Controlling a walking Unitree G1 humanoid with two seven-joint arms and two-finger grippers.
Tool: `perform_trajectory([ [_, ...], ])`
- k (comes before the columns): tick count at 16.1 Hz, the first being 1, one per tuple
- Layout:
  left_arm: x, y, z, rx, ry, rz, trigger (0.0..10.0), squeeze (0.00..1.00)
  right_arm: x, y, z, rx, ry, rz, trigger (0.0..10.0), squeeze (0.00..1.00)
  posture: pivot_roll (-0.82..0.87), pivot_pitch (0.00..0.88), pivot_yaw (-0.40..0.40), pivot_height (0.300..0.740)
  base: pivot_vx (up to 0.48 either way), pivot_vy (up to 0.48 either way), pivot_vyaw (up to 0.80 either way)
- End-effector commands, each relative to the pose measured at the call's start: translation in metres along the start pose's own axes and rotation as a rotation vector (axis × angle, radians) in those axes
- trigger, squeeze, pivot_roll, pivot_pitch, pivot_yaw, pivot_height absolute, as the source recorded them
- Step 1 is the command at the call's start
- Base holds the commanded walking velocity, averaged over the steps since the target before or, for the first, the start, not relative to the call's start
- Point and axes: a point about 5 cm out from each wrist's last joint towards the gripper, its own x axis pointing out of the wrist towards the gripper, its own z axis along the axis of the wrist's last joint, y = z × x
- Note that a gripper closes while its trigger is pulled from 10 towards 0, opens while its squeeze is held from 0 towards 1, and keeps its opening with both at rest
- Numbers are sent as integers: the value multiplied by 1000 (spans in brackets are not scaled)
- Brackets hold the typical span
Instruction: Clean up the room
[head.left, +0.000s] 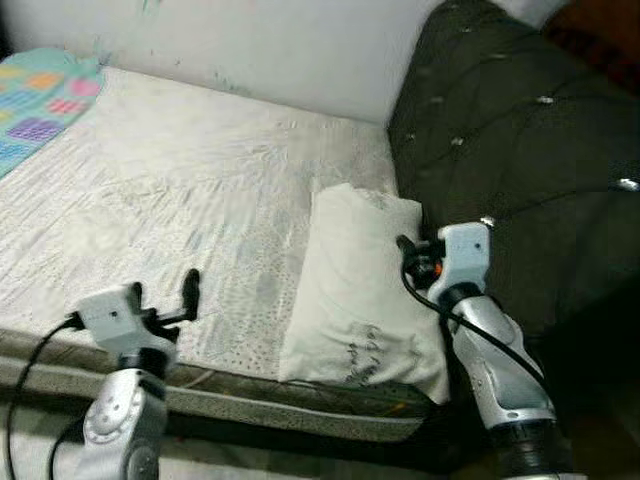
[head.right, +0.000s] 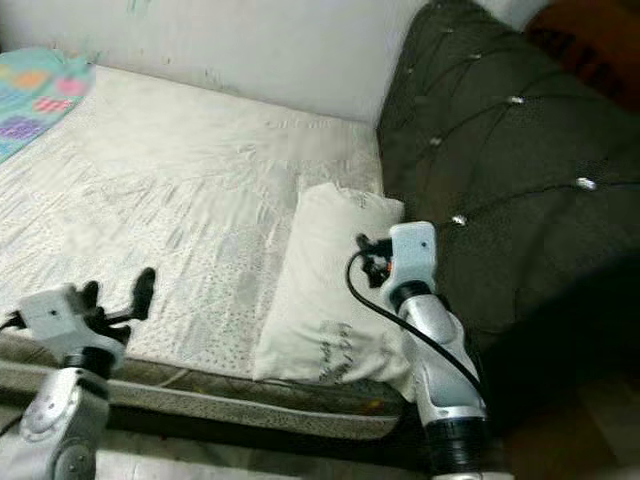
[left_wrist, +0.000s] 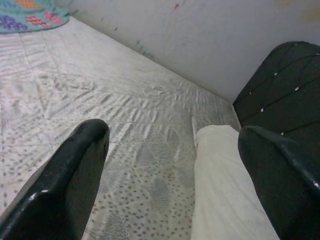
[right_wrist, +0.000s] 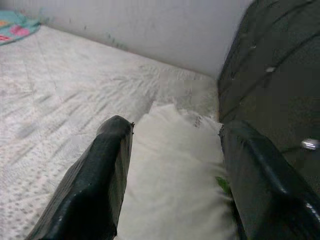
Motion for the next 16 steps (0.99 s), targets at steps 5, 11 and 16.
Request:
perform_trajectory([
  [5, 2, -7, -2, 1, 3, -16, 10000, 0, -1, -10, -2, -21, 8, -32, 10000, 0, 7, 0, -116, 740, 0, 256, 0],
  [11, -1, -12, 2, -33, -28, -69, 10000, 0, -1, -10, -3, -26, 8, -32, 10000, 0, 5, 0, -116, 740, 0, 0, 0],
  [16, -1, -13, 2, -32, -29, -83, 10000, 0, 0, -9, -3, -31, 8, -30, 10000, 0, 8, 0, -117, 740, 207, 0, 0],
])
